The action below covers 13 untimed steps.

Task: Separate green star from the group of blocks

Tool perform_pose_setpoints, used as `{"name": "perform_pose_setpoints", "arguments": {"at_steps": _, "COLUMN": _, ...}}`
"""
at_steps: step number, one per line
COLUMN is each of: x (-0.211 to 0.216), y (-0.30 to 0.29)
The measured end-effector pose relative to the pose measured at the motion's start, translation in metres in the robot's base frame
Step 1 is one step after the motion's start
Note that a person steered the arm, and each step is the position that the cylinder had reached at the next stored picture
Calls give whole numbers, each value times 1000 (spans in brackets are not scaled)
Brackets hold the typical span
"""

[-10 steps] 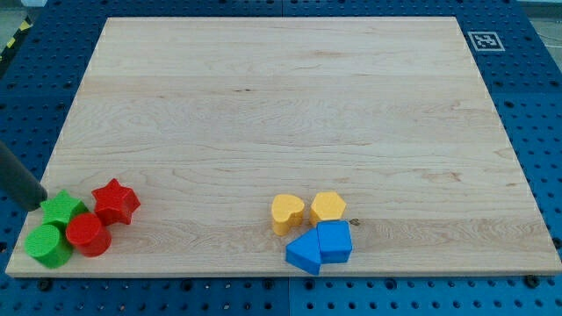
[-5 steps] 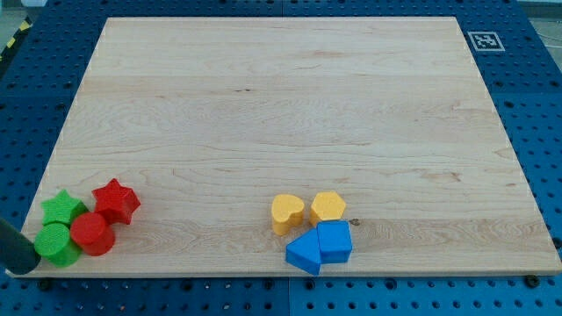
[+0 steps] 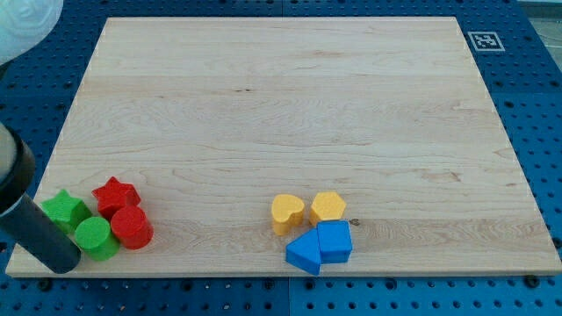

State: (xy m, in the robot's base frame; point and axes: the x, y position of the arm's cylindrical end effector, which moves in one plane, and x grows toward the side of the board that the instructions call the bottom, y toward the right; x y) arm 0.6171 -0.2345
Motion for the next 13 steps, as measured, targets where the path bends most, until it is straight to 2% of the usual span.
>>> {"name": "perform_pose_setpoints", "arguments": {"at_steps": 2, "x": 1, "y": -8}}
{"name": "perform_pose_setpoints", "arguments": {"at_steps": 4, "x": -27, "y": -11}}
{"name": "perform_pose_setpoints", "arguments": {"at_steps": 8, "x": -20, "y": -14}}
{"name": "perform_pose_setpoints", "arguments": {"at_steps": 10, "x": -59, "y": -15}}
{"name": "perform_pose_setpoints", "arguments": {"at_steps": 12, "x": -64, "y": -16}}
{"name": "perform_pose_setpoints", "arguments": {"at_steps": 13, "x": -68, "y": -37}}
